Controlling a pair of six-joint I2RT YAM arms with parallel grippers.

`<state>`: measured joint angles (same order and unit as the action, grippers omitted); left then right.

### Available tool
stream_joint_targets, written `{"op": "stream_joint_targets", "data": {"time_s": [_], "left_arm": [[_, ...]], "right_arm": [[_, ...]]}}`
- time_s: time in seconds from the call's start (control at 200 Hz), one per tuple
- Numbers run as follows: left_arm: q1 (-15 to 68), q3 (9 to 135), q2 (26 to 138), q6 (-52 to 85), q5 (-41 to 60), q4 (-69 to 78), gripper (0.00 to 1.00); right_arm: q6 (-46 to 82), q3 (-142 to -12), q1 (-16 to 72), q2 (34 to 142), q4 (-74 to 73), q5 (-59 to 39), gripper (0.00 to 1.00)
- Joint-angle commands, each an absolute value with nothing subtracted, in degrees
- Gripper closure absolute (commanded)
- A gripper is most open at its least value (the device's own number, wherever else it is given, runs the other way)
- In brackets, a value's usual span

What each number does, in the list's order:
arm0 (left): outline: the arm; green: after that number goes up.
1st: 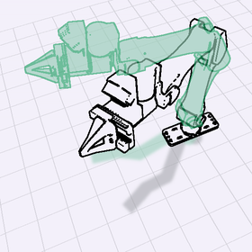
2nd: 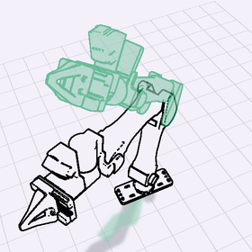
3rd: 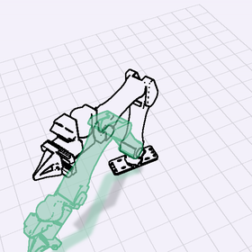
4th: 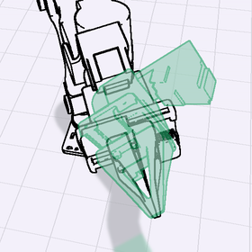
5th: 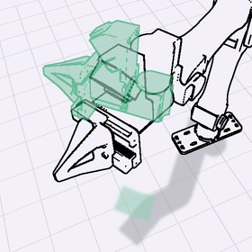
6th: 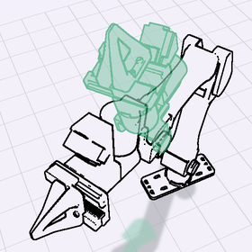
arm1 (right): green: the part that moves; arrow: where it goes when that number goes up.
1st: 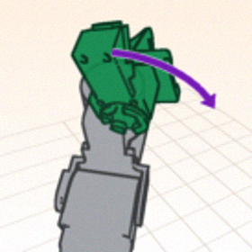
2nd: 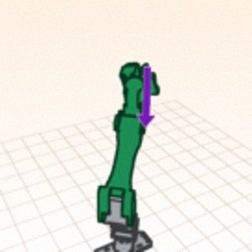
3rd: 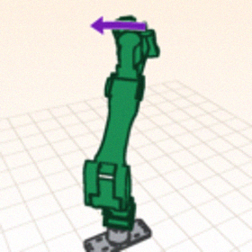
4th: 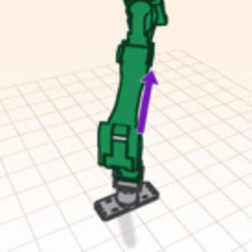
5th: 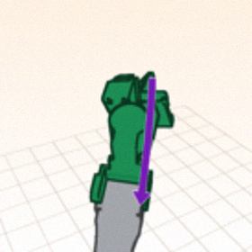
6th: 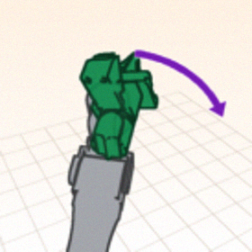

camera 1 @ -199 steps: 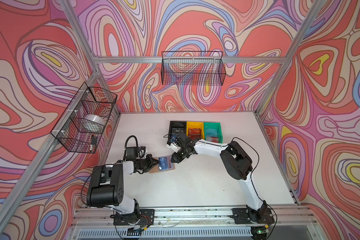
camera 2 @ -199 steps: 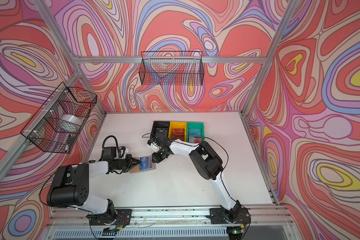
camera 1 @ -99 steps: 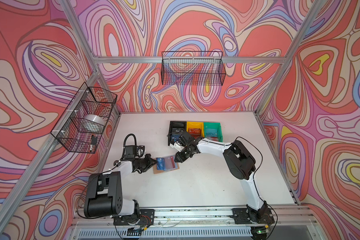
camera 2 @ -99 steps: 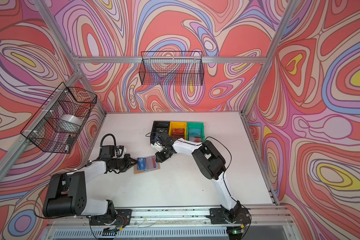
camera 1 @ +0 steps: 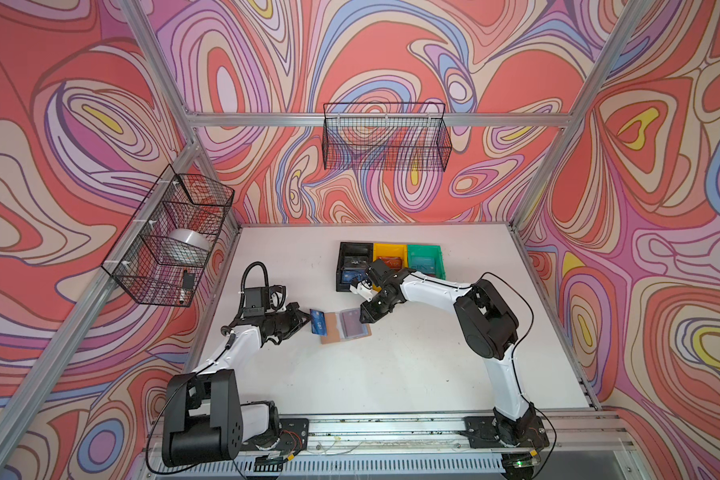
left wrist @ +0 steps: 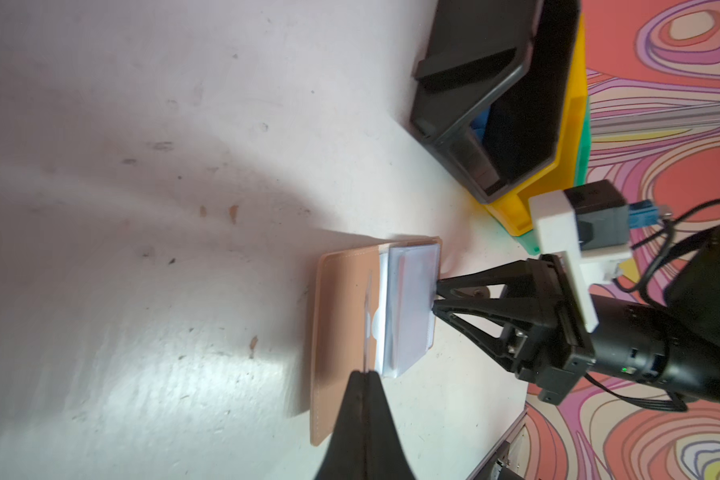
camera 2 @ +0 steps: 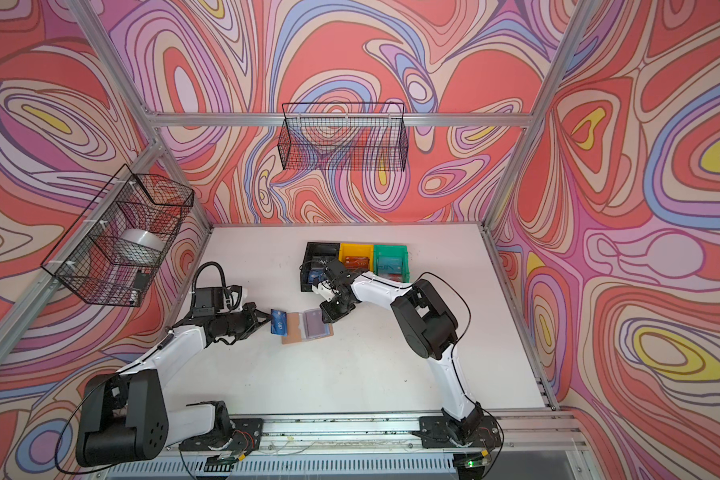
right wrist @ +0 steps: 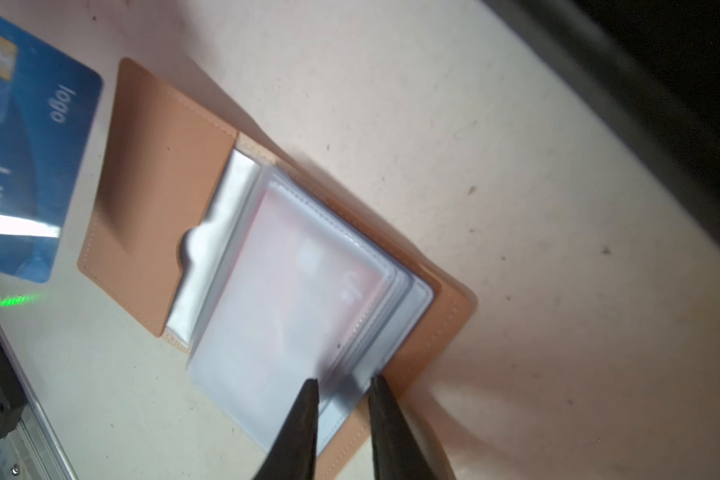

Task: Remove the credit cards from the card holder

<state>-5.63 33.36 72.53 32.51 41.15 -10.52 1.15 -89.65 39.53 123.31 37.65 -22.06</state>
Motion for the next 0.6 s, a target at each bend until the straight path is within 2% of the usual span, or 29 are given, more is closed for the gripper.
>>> {"op": "stream_joint_targets", "data": {"time_s": [0.0, 0.12, 0.351, 0.596], "left_arm": [[-5.7, 33.2, 71.8, 34.5, 45.1, -6.6, 1.0], [-5.6, 33.0, 73.1, 34.3, 45.1, -6.1, 1.0], [-5.5, 30.4, 78.0, 36.2, 46.7, 0.2, 1.0], [-5.0, 30.3, 81.5, 34.5, 45.8, -0.8, 1.0]], "right_arm": [[1.1, -88.5, 38.8, 123.7, 44.3, -17.8, 0.74], [1.4, -89.1, 38.8, 125.1, 44.0, -18.1, 0.74], [2.0, -90.1, 39.5, 126.2, 43.6, -18.3, 0.82], [2.3, -90.5, 40.0, 124.3, 43.7, -17.0, 0.85]]}}
